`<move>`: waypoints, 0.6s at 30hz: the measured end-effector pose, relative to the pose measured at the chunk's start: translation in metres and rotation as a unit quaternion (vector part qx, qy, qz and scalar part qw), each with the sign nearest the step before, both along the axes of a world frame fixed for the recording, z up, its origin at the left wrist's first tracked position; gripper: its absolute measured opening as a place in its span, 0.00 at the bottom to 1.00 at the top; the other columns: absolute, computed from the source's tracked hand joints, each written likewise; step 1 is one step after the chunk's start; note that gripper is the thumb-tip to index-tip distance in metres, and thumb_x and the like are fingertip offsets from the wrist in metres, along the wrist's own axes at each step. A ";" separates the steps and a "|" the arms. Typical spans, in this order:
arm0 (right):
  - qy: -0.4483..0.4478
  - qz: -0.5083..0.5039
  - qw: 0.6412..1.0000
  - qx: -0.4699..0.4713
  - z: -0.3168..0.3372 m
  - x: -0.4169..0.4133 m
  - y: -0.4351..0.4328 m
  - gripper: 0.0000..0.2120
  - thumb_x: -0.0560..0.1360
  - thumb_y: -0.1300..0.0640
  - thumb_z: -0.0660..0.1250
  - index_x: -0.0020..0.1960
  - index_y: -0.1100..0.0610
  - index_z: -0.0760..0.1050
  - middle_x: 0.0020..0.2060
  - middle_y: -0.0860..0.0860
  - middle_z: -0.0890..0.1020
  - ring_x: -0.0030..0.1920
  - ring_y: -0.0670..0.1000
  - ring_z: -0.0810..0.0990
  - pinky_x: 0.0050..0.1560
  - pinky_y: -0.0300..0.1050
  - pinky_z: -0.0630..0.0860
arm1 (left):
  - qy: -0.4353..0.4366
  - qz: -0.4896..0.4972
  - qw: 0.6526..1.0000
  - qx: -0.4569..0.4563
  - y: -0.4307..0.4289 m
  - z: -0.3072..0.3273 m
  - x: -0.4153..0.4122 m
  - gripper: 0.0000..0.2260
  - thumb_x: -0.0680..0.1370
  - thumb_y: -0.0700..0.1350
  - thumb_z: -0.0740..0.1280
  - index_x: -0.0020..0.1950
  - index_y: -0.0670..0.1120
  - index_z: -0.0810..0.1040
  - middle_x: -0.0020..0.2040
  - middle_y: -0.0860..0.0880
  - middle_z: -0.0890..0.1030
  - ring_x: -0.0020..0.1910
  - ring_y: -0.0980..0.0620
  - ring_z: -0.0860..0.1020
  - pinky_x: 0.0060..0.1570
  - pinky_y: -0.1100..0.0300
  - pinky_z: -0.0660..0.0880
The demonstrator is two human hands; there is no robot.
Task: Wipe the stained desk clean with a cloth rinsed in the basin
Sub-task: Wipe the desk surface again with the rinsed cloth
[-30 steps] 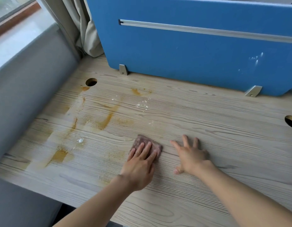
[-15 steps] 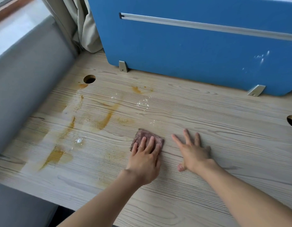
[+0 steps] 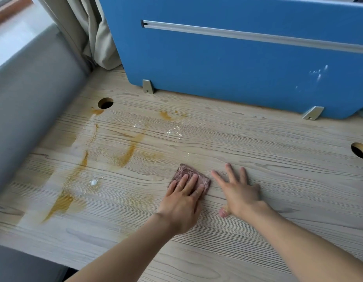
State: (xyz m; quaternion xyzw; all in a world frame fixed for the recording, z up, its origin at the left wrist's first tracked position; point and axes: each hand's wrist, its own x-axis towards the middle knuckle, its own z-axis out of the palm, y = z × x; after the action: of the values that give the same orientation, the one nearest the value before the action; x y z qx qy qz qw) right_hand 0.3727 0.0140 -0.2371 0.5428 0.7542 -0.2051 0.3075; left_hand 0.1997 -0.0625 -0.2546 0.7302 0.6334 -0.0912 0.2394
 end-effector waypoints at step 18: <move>0.015 -0.043 0.999 -0.005 0.001 0.002 0.023 0.54 0.72 0.45 0.75 0.78 0.35 0.35 0.78 0.47 0.31 0.78 0.66 0.36 0.67 0.76 0.61 | 0.009 -0.009 1.000 -0.009 0.023 0.005 0.004 0.28 0.83 0.55 0.48 0.82 0.53 0.44 0.82 0.50 0.40 0.80 0.46 0.37 0.78 0.46 0.40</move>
State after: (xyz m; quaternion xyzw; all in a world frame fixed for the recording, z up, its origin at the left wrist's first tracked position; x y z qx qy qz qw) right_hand 0.3751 0.0370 -0.2361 0.5704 0.7335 -0.2297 0.2897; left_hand 0.2039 -0.0390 -0.2492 0.7328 0.6282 -0.1051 0.2395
